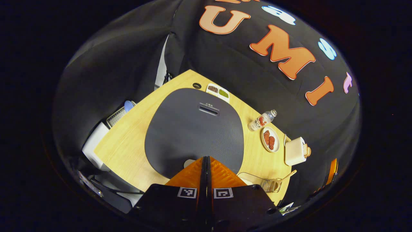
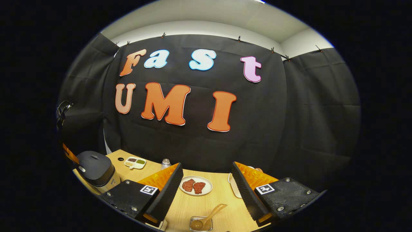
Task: Close the left gripper, press the button to open the rice cooker; take a wooden spoon from the chopstick holder with the right hand, scoop a spoonful of rice and pour it into the rice cooker, then put the wooden spoon back into the chopstick holder.
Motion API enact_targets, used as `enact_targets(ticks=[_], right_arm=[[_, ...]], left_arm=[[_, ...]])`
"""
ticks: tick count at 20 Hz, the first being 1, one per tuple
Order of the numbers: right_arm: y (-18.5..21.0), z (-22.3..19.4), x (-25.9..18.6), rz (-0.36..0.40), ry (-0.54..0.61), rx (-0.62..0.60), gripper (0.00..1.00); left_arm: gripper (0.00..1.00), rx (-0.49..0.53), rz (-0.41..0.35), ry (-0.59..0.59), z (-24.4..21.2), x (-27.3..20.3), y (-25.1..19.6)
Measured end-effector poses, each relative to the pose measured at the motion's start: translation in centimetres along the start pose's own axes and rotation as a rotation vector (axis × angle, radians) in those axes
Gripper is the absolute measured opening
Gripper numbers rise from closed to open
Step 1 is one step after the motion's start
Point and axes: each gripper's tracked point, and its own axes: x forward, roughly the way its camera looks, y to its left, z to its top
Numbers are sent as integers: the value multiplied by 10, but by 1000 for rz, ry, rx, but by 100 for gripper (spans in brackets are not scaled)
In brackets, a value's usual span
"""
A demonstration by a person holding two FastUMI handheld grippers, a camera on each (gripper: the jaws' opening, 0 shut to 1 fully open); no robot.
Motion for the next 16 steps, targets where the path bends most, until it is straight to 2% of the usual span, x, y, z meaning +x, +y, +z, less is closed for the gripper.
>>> enact_targets(ticks=[8,12,16], right_arm=[[-13,-23,-1,-38,68,6,95],[-4,-29,1,-6,95,37,95],[6,-28,5,35,96,53,95]], left_arm=[[7,-14,47,61,-16,10,9],[6,20,40,77,-21,11,8],[6,63,61,1,-19,8,5]])
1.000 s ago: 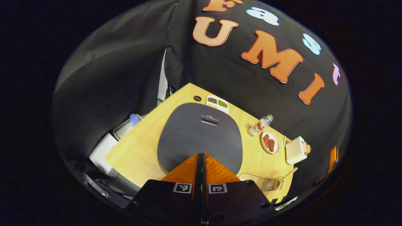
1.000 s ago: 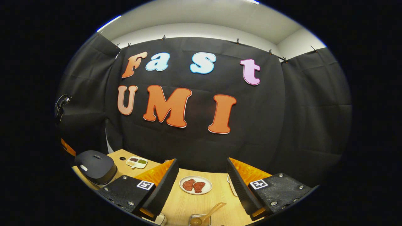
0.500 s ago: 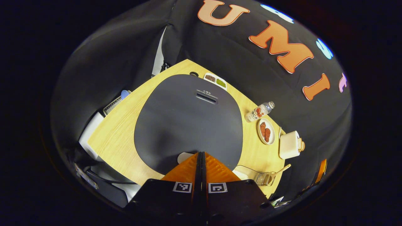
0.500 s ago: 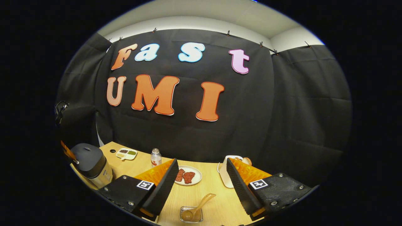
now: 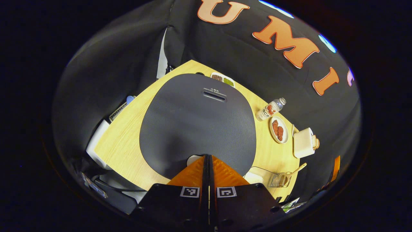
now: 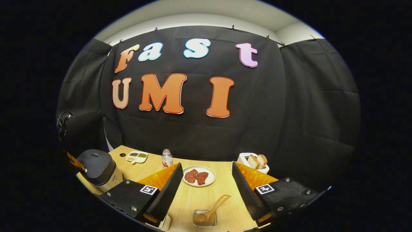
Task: Close the left gripper, press the button to open the rice cooker; take a wooden spoon from the chopstick holder with the right hand, scoop a spoonful of rice and pour it into the rice cooker, then put the wooden spoon back into the chopstick holder.
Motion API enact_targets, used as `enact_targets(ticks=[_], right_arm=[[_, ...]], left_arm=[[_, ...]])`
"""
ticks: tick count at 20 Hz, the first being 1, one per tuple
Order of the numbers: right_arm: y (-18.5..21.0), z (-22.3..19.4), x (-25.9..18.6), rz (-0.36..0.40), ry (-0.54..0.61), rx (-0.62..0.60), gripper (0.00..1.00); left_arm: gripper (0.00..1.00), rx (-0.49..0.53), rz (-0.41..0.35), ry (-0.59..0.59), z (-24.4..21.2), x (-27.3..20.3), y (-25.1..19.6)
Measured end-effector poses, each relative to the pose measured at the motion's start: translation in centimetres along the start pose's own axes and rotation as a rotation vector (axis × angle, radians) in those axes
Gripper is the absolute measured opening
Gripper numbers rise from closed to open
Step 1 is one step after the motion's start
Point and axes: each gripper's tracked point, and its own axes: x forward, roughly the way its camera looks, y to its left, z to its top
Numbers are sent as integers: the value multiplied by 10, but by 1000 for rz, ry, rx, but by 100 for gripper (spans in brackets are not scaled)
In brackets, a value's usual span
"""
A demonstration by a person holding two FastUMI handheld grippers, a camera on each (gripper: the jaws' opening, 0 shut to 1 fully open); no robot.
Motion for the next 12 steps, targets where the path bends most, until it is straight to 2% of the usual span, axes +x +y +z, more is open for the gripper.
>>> enact_targets(ticks=[5,9,10,12], right_arm=[[-2,3,6,23,12,-8,95],[-6,-2,7,30,23,-13,95],[-7,-5,7,31,28,-12,95],[-8,-11,8,40,44,-8,95]], left_arm=[[6,74,46,-212,17,-23,-9],[6,140,35,-511,78,-76,-35],[2,169,46,-581,93,-91,-38],[6,214,68,-701,112,-118,-46]])
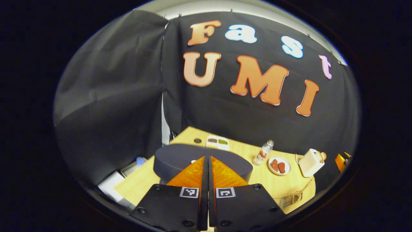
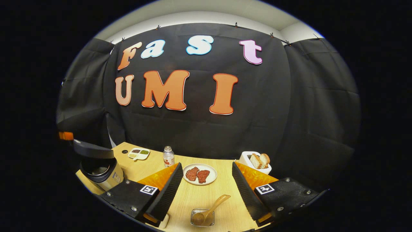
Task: Close the left gripper, press the button to open the rice cooker; take a wooden spoon from the chopstick holder with the right hand, scoop a spoonful of rice and pour it into the rice cooker, then put the wooden spoon back into the chopstick holder.
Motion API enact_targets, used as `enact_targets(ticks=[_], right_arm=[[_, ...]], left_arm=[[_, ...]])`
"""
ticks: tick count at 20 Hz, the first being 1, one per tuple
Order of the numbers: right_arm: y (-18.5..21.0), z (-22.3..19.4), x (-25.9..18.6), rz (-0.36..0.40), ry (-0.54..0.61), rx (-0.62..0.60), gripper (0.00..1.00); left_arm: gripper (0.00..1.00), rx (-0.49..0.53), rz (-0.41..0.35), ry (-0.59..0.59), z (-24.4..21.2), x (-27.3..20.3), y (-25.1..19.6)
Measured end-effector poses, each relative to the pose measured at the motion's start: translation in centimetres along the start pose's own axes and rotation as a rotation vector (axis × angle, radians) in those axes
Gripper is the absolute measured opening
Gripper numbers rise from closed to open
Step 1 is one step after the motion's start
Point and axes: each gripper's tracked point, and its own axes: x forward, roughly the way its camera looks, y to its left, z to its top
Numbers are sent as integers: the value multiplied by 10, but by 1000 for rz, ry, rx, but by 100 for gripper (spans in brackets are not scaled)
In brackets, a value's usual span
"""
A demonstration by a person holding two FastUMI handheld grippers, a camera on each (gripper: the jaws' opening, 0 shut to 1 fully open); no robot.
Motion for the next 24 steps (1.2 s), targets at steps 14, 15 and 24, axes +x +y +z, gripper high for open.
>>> enact_targets(ticks=[14,15,24], right_arm=[[-56,-101,29,-20,265,138,95],[-55,-110,33,-13,289,145,95],[-35,-194,70,87,557,285,86]], left_arm=[[40,117,11,-149,24,-35,-56],[52,121,18,-147,22,-38,-58],[75,138,135,-98,-7,-61,-56]])
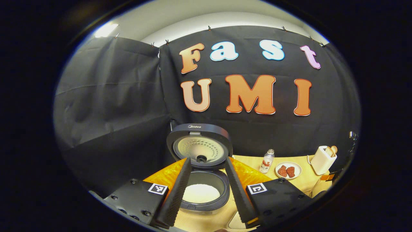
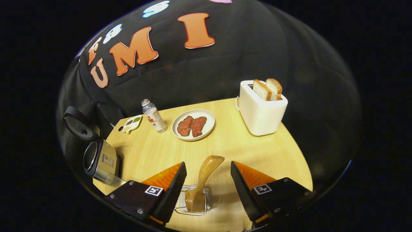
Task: Close the left gripper, press the button to open the rice cooker; take a wooden spoon from the chopstick holder with the right hand, scoop a spoonful of rice and pour it into the rice cooker, then put the wooden spoon back into the chopstick holder.
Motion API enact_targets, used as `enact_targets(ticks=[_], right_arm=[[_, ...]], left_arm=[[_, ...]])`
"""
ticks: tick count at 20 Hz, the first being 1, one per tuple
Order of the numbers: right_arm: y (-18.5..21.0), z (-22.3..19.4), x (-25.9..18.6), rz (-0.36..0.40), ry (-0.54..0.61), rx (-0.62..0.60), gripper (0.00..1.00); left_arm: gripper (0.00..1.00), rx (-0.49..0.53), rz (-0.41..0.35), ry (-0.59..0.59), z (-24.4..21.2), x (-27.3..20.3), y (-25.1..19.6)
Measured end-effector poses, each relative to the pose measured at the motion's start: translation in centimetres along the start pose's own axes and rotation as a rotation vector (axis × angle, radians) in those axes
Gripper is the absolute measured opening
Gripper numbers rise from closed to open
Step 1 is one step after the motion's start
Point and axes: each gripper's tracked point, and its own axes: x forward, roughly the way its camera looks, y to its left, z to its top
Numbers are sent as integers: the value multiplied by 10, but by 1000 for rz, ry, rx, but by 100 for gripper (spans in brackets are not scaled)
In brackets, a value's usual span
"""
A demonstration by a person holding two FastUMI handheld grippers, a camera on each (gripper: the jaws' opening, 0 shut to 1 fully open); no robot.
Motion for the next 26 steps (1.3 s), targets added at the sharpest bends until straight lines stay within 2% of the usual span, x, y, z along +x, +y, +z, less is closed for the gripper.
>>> enact_targets(ticks=[2,5,10,11,12,13,15,17,18,22,26], right_arm=[[2,-11,11,11,48,15,80],[5,-24,26,35,116,58,69],[7,-28,49,52,134,148,64],[7,-31,52,46,143,153,49],[8,-33,53,51,149,164,51],[11,-34,53,67,156,187,41],[16,-37,48,90,154,225,30],[13,-36,44,85,122,240,23],[13,-37,37,94,107,254,22],[12,-43,15,96,30,280,17],[8,-50,-1,64,-41,305,15]], left_arm=[[79,4,22,8,-3,-4,2],[76,-7,46,18,-9,-12,2],[76,-8,56,28,-16,-18,-2],[72,-11,54,27,-16,-19,-3],[76,-12,52,25,-16,-20,-5],[76,-10,51,23,-16,-22,-4],[76,0,51,14,-15,-23,-3],[79,7,47,11,-19,-24,-1],[76,9,43,12,-21,-24,0],[79,11,9,20,-28,-17,0],[75,3,-29,28,-28,-6,0]])
